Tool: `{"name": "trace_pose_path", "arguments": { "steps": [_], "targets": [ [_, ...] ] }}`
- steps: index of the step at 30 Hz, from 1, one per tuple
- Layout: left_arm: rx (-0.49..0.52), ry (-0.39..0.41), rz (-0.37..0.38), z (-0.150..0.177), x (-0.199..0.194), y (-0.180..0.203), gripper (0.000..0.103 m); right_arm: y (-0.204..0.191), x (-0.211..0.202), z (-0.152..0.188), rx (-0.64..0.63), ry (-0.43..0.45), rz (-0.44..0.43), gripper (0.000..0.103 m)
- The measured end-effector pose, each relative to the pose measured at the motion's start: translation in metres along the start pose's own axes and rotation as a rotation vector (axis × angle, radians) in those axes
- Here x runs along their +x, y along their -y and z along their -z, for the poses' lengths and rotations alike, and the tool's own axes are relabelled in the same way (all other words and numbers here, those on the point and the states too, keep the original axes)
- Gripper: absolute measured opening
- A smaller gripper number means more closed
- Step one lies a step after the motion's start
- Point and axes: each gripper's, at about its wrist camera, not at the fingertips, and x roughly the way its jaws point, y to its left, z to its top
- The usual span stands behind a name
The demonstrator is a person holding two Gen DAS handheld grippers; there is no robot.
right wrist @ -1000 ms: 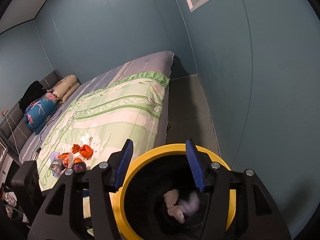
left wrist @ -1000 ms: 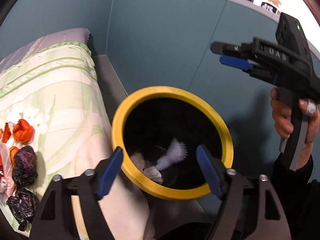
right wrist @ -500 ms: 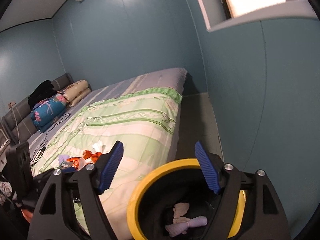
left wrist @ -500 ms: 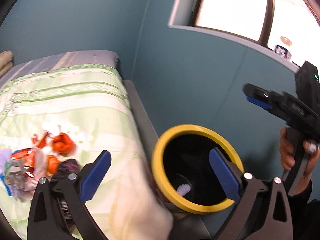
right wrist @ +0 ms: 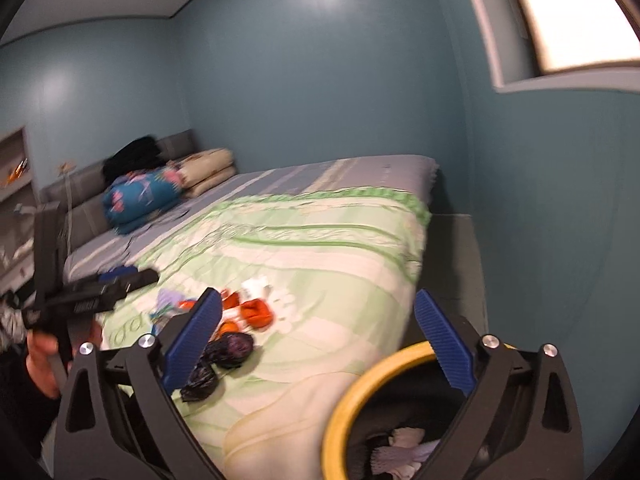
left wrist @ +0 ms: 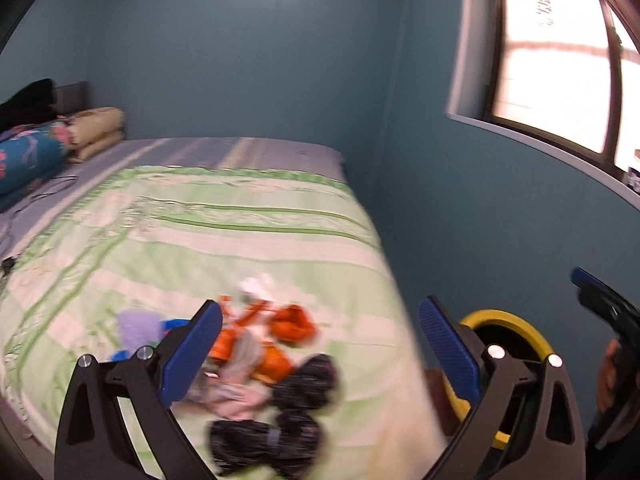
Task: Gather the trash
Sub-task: 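Move both tools back to the trash pile on the bed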
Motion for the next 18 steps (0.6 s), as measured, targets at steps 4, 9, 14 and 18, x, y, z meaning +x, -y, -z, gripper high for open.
{"name": "trace_pose_path", "arguments": {
  "steps": [4, 9, 14, 18],
  "targets": [
    [-0.034, 0.018, -0.087, 0.001, 0.000, -0.032, 0.095, -0.034, 0.015, 0.008, -0.072, 0.004, -0.055, 0.095],
    [-0.110, 0.025, -0.195, 0.012, 0.003, -0.072, 0.095, -0.071, 0.037, 0.022, -0.150, -0.019, -0.096, 0.095],
    [-0.142, 0.017, -0.255, 0.026, 0.010, -0.107, 0.095, -0.090, 0.058, 0.039, -0.173, -0.069, -0.140, 0.095],
    [-0.154, -0.005, -0.261, 0.036, 0.017, -0.125, 0.095, -0.097, 0.081, 0.053, -0.188, -0.110, -0.128, 0.095]
  ]
}}
